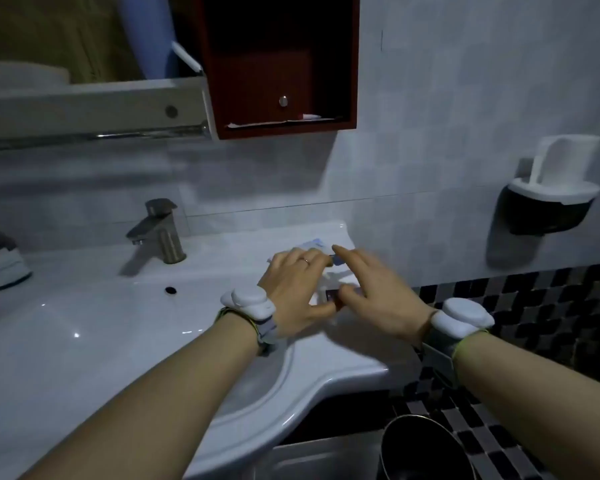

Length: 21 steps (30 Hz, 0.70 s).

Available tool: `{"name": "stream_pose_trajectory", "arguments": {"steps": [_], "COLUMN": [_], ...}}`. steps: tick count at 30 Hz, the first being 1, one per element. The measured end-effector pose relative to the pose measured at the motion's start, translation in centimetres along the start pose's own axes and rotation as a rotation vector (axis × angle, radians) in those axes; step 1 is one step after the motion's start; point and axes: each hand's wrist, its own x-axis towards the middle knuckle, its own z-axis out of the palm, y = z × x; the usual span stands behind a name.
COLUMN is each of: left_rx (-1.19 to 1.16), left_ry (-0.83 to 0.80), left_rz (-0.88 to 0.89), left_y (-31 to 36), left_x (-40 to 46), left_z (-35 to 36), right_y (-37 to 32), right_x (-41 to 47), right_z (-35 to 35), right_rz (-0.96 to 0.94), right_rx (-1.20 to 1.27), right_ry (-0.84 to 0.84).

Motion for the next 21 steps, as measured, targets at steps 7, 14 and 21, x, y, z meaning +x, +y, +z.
{"name": "stream_pose_trajectory", "arguments": {"steps": [7, 14, 21], "left_rx": [-0.042, -0.07, -0.057], "left_ry": [-0.065, 0.004, 0.035], "left_rz": [0.023, 0.011, -0.009], "left_y": [0.3, 0.2, 0.3], "left_x": [-0.5, -0.6, -1.0], "left_z": [2.8, 4.1, 5.0], "right_y": [2.1, 3.0, 3.3], "right_x": [-1.4, -1.4, -1.3], "right_z": [2.6, 3.1, 3.3], "right_rz": [0.116, 0.123, 0.115], "right_rx": [0.068, 0.147, 0.146], "right_ry": [-0.004, 0.063, 0.062]}}
